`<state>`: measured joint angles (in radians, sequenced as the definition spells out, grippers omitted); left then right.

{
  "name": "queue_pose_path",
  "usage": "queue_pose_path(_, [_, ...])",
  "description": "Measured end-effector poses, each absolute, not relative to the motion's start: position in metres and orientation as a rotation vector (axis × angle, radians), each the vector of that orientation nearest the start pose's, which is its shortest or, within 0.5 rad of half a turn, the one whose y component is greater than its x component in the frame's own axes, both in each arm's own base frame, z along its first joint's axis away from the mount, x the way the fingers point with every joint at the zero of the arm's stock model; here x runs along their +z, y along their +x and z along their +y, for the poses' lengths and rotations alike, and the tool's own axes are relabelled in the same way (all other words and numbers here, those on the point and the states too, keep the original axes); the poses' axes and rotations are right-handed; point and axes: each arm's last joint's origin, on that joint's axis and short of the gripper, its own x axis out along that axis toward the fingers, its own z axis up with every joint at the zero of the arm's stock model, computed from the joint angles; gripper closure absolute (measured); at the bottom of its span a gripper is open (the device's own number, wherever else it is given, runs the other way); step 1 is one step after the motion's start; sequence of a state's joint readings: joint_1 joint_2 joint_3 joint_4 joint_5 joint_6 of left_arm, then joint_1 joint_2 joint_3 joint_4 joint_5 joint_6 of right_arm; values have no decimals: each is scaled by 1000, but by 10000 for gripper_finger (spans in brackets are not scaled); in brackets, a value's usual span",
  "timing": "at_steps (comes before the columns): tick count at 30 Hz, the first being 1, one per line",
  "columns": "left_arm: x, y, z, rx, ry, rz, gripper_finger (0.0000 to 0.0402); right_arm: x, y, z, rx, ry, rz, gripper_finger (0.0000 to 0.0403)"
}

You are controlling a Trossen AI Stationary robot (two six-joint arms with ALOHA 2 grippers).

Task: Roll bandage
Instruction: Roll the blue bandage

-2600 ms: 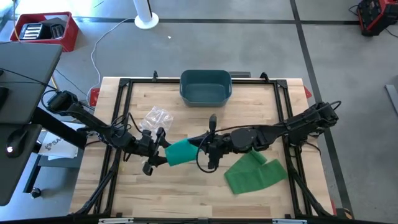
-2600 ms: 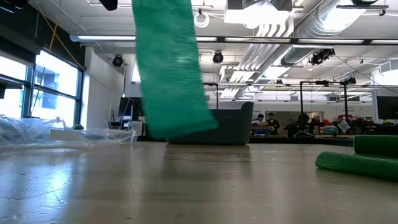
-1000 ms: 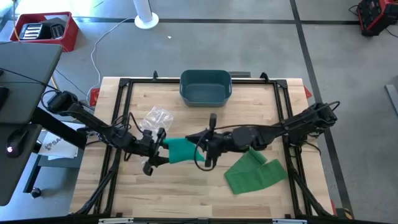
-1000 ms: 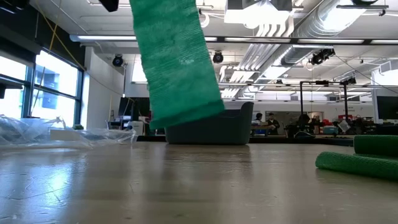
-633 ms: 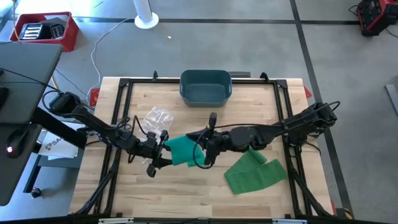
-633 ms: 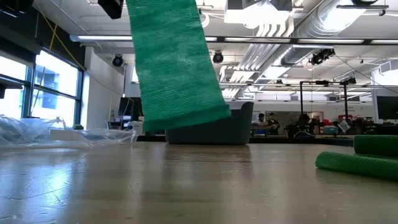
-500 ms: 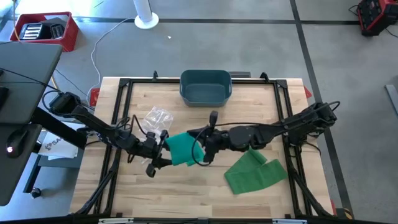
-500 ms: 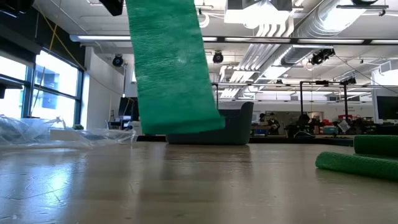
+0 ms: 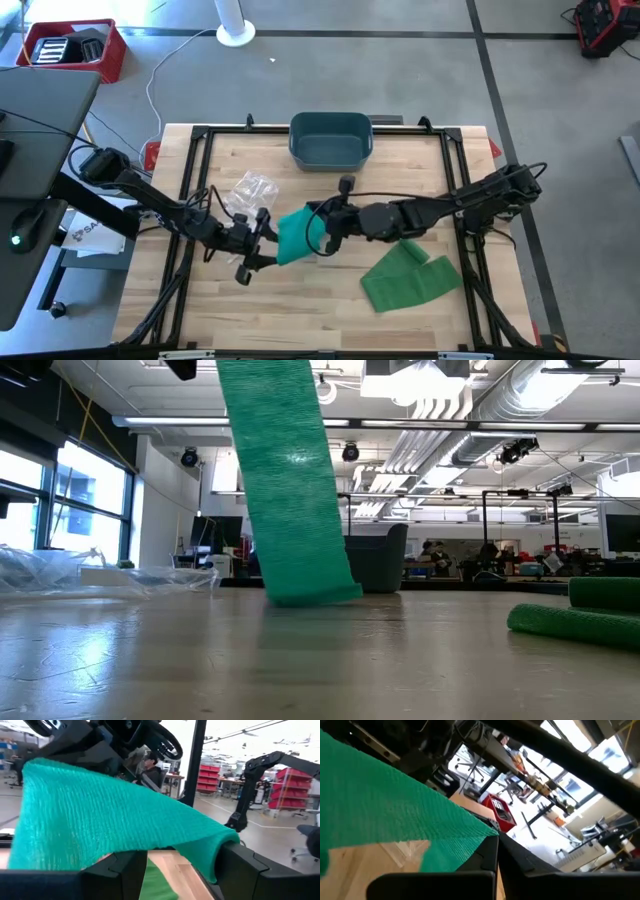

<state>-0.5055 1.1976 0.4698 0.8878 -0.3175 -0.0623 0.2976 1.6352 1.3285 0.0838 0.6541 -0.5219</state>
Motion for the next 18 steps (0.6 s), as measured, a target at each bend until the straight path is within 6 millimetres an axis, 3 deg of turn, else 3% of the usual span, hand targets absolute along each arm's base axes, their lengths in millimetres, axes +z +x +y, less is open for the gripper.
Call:
queue_pose_path(9, [249,212,-111,-154,-97,-172,202,321,364,96,-217,-497,344,403])
queue_pose_path(18, [250,212,-110,-107,-86,-176,202,320,362,103,-183,-496,347,403])
